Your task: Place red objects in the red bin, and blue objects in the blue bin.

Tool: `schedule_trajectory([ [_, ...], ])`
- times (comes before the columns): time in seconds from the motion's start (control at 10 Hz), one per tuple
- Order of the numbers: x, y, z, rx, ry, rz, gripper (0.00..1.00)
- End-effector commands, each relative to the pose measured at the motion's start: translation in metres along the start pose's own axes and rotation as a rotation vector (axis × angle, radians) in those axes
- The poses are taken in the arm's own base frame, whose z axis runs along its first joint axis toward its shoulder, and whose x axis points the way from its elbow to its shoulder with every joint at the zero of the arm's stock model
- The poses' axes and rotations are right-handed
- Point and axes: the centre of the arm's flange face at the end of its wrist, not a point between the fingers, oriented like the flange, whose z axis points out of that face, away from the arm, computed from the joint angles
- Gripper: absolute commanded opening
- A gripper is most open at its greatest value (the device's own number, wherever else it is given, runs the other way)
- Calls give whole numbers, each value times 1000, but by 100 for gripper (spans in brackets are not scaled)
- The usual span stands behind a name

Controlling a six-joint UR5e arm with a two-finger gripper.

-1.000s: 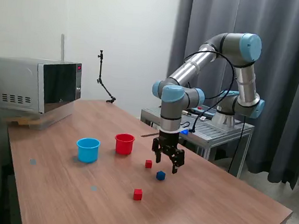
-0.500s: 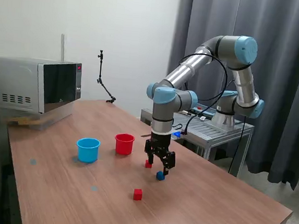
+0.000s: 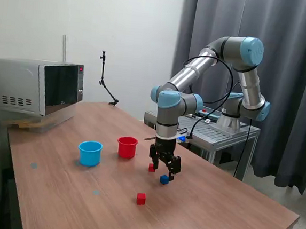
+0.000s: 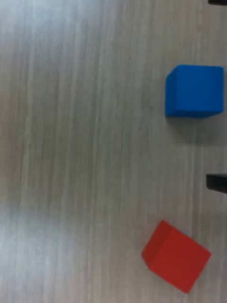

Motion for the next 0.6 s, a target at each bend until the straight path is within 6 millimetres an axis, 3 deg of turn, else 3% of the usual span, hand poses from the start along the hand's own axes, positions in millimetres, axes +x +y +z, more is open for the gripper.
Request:
schedule_trajectory([
  [0.0,5,-3,3,8,3,-9,100],
  [0.5,8,-10,10,29,1,-19,100],
])
